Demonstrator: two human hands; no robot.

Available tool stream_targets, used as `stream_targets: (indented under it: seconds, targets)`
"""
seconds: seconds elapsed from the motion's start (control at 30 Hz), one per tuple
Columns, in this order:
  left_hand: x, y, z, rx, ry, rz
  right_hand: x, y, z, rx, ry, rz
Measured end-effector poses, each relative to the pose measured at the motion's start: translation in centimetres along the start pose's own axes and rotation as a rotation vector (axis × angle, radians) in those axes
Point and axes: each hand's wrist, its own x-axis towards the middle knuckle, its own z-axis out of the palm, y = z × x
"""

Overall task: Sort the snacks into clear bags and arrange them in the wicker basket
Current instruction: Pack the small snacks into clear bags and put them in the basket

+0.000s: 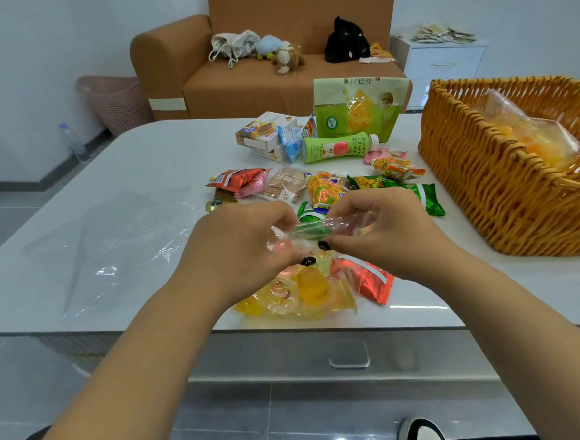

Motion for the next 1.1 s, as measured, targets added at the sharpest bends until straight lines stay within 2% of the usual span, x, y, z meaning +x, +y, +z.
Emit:
stream_targets:
  seconds: [0.17, 0.4, 0.67, 0.87, 1.1]
  targets:
    - [0.6, 0.2, 0.1, -0.102, -0.128, -0.089, -0.4, 0.6, 0.2, -0.05, 0.022, -0.039]
    - [0.7, 0.9, 0.3, -0.044, -0.089, -0.064, -0.6, 0.7, -0.1, -0.065, 0.004, -0.035]
    - [0.2, 0.9, 0.9, 0.1, -0.06, 0.038, -1.2, 1.1, -1.0, 0.042, -0.136, 0.163]
    - [-0.3, 0.5, 1.2, 0.066, -0.022, 0.078, -1.9, 0.7, -1.4, 0.207, -0.189, 0.272]
    - [-0.9, -0.7, -0.3, -0.03, -0.013, -0.116, -2.6, 1.5, -1.9, 0.254, -0.104, 0.297]
